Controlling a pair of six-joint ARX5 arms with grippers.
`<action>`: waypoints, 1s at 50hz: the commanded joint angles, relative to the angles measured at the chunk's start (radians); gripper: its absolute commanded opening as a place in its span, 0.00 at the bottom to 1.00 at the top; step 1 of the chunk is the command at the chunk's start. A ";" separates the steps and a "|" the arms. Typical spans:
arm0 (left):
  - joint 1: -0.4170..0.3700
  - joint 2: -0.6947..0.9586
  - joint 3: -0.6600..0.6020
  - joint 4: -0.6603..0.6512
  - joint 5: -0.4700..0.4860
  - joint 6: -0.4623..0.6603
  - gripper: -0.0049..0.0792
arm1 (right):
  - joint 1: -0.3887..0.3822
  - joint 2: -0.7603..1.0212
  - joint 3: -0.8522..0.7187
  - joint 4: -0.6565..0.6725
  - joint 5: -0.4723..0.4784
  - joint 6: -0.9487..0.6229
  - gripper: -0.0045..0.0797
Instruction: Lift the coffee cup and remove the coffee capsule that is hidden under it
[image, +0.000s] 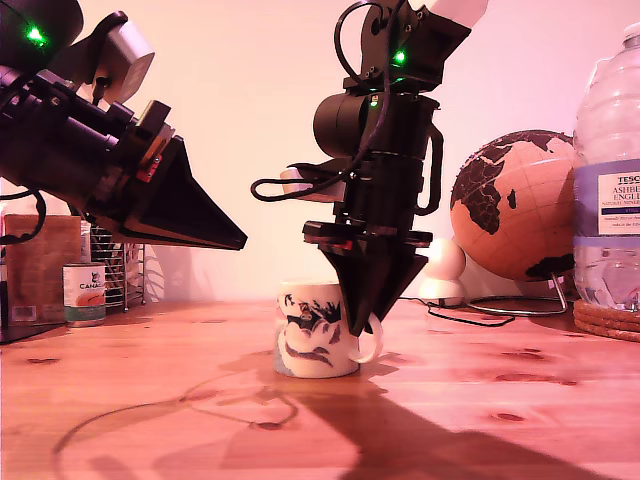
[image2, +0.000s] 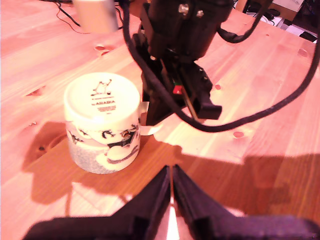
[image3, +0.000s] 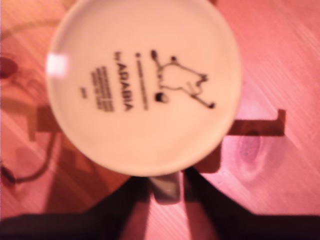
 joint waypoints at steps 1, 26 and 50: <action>-0.003 0.003 0.000 0.006 0.002 -0.003 0.05 | 0.011 0.000 -0.002 -0.001 -0.003 -0.002 0.04; -0.002 0.003 0.000 0.006 0.000 -0.001 0.05 | 0.028 -0.006 0.005 0.012 -0.001 -0.005 0.04; -0.002 0.003 0.000 0.011 -0.026 0.006 0.05 | 0.031 -0.116 0.006 0.017 -0.002 0.000 0.04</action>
